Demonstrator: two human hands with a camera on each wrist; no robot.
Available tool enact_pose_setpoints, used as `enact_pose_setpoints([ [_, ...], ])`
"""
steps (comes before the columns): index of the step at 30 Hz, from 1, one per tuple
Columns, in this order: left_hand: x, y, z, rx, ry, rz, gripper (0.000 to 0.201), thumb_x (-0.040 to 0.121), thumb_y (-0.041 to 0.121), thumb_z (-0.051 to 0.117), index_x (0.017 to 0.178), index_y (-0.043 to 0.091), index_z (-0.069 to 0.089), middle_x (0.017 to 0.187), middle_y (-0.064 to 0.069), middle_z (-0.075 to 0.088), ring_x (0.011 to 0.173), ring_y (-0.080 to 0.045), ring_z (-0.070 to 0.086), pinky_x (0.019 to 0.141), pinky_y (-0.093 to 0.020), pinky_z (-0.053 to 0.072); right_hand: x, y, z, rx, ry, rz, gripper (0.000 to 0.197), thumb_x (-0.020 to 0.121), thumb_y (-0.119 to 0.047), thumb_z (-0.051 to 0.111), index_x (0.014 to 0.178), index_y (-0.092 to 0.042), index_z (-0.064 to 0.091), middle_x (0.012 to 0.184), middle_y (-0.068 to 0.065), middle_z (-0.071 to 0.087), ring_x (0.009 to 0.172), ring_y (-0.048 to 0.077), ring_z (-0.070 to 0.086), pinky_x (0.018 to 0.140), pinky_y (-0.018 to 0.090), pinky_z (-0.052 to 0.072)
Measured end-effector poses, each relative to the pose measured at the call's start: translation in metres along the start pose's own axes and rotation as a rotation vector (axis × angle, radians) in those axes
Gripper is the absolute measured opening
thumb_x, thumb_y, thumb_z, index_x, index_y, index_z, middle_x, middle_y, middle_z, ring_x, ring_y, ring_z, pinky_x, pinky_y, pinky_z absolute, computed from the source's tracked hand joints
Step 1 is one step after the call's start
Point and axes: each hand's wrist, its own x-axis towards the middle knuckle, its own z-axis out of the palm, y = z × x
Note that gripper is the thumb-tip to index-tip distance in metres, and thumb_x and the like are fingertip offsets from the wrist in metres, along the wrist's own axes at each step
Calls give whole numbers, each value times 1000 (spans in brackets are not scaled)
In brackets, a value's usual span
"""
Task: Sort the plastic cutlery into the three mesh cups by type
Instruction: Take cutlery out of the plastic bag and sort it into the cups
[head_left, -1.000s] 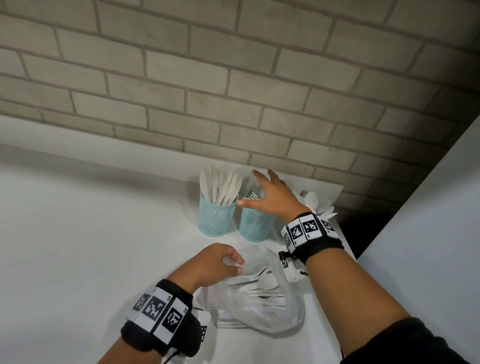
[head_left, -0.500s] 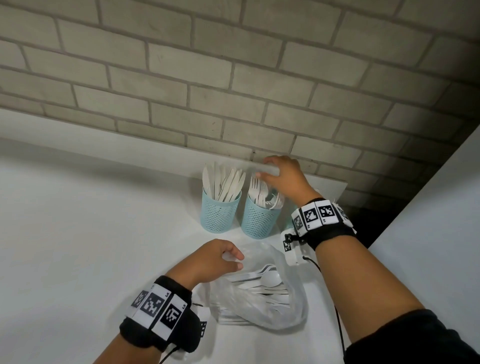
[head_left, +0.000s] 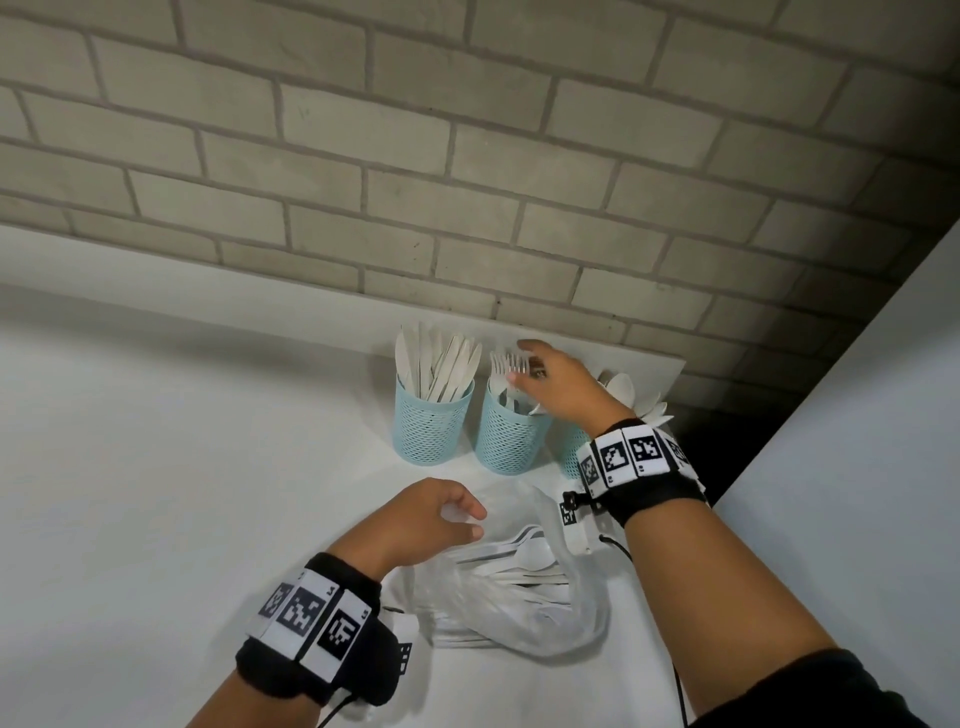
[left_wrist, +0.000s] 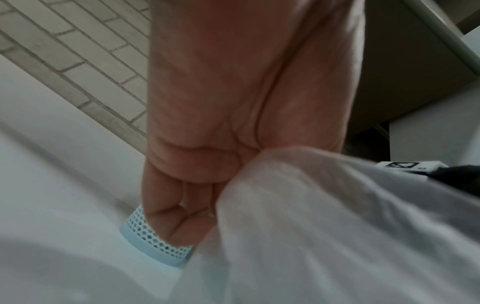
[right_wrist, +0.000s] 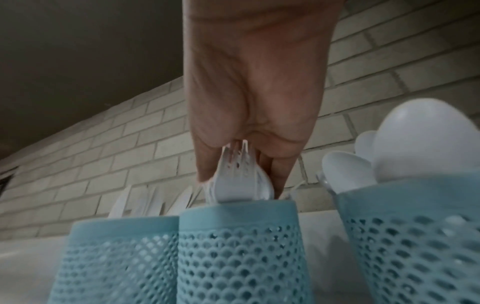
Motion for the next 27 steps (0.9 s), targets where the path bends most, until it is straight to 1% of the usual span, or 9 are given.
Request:
enact_pose_setpoints([
  [4, -3, 3, -1, 83, -54, 6, 14, 82, 24, 71, 94, 29, 67, 115, 10, 56, 111, -6, 50, 91, -18, 33, -20, -10, -12, 143, 210, 8, 53, 89, -31, 61, 138, -20, 42, 138, 7, 49, 125, 23, 48, 98, 31, 40],
  [9, -3, 9, 6, 269, -117, -31, 30, 79, 23, 73, 107, 28, 65, 121, 9, 53, 103, -8, 48, 89, -18, 36, -71, -22, -20, 105, -117, -82, 16, 83, -25, 68, 97, -19, 72, 97, -10, 67, 93, 4, 60, 91, 26, 42],
  [13, -3, 12, 8, 360, -96, -47, 44, 80, 20, 73, 121, 22, 58, 128, 4, 53, 111, -13, 51, 87, -18, 38, -95, -21, -16, -15, 82, -184, 13, 82, -23, 70, 93, -19, 73, 104, -11, 65, 97, 0, 53, 93, 21, 36],
  [15, -4, 13, 8, 372, -86, -52, 49, 80, 18, 72, 126, 21, 55, 129, 3, 53, 111, -14, 52, 85, -16, 36, -104, -19, -16, -14, 187, -227, 8, 83, -21, 69, 90, -20, 73, 97, -14, 64, 90, -5, 51, 84, 15, 35],
  [18, -5, 15, 10, 404, -50, -64, 55, 79, 21, 74, 129, 21, 52, 134, 0, 47, 121, -18, 47, 94, -22, 37, -119, -11, -15, 24, 63, -114, 4, 82, -23, 70, 78, -24, 70, 77, -19, 61, 75, -8, 53, 70, 14, 36],
  [20, -6, 19, 12, 516, 33, -79, 60, 76, 29, 76, 131, 24, 50, 136, -3, 39, 129, -24, 34, 103, -33, 35, -128, -4, -8, -39, -117, -30, 6, 79, -27, 73, 83, -23, 74, 80, -20, 59, 78, -6, 52, 74, 15, 37],
  [22, -8, 26, 15, 637, 135, -67, 62, 74, 35, 76, 130, 28, 50, 136, -3, 33, 130, -26, 24, 103, -37, 29, -133, 3, 2, -114, -245, 62, 17, 77, -32, 74, 93, -24, 76, 102, -13, 59, 100, 4, 49, 86, 21, 33],
  [24, -9, 32, 21, 699, 208, -7, 59, 75, 37, 75, 128, 30, 52, 134, -1, 32, 128, -25, 23, 102, -35, 26, -136, 9, 12, -162, -286, 154, 25, 78, -33, 73, 102, -26, 74, 123, -1, 55, 121, 15, 42, 90, 23, 30],
  [27, -8, 39, 29, 698, 200, 120, 47, 79, 32, 73, 123, 26, 58, 127, -2, 41, 121, -24, 33, 98, -32, 31, -135, 17, 21, -211, -320, 193, 41, 79, -27, 72, 119, -23, 65, 121, -3, 56, 119, 16, 50, 88, 22, 36],
])
